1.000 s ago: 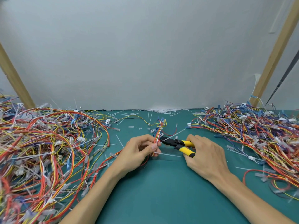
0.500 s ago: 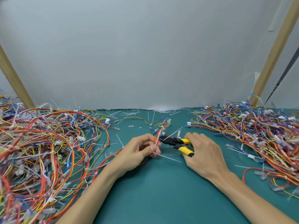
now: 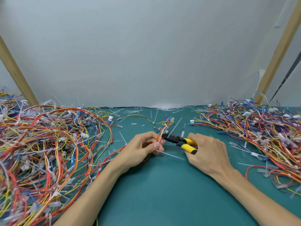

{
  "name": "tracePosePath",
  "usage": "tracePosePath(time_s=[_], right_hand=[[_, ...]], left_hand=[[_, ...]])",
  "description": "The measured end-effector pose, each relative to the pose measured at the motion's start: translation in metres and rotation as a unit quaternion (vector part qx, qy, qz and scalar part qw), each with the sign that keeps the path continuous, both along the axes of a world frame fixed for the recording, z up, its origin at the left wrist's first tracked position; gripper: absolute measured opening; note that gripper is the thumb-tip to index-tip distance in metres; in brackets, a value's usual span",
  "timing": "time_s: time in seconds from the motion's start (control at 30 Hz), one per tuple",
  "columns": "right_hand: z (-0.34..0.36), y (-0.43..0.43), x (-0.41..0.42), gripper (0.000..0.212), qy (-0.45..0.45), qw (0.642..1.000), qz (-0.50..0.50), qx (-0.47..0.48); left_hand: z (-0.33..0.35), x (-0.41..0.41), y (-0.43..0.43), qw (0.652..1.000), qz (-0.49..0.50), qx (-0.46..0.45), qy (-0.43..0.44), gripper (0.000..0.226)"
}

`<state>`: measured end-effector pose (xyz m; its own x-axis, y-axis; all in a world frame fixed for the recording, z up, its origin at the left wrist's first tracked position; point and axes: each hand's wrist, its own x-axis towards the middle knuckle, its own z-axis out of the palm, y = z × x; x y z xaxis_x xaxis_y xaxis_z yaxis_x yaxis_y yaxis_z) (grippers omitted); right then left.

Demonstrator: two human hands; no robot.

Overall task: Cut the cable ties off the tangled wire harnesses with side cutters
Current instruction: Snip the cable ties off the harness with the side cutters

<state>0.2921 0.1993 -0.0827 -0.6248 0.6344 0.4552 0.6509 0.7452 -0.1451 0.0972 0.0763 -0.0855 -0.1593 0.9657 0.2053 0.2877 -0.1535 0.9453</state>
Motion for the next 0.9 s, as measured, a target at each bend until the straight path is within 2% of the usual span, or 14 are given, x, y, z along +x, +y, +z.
tracePosePath(time_s=[0.53, 0.7, 0.9], right_hand=[[-0.0034, -0.0008, -0.0030, 0.021, 0.005, 1.000, 0.018, 0.022], [-0.0033, 0.0008, -0.0024, 0.029, 0.005, 1.000, -0.001, 0.016], [-0.0041, -0.0003, -0.0034, 0.023, -0.001, 1.000, 0.006, 0.019]], left_hand=[[-0.0001, -0.0006, 0.0004, 1.000, 0.000, 0.001, -0.010, 0.012], [-0.0019, -0.0019, 0.0015, 1.000, -0.004, 0.000, -0.010, 0.014], [-0.0033, -0.0034, 0.0021, 1.000, 0.000, -0.003, -0.006, 0.013]])
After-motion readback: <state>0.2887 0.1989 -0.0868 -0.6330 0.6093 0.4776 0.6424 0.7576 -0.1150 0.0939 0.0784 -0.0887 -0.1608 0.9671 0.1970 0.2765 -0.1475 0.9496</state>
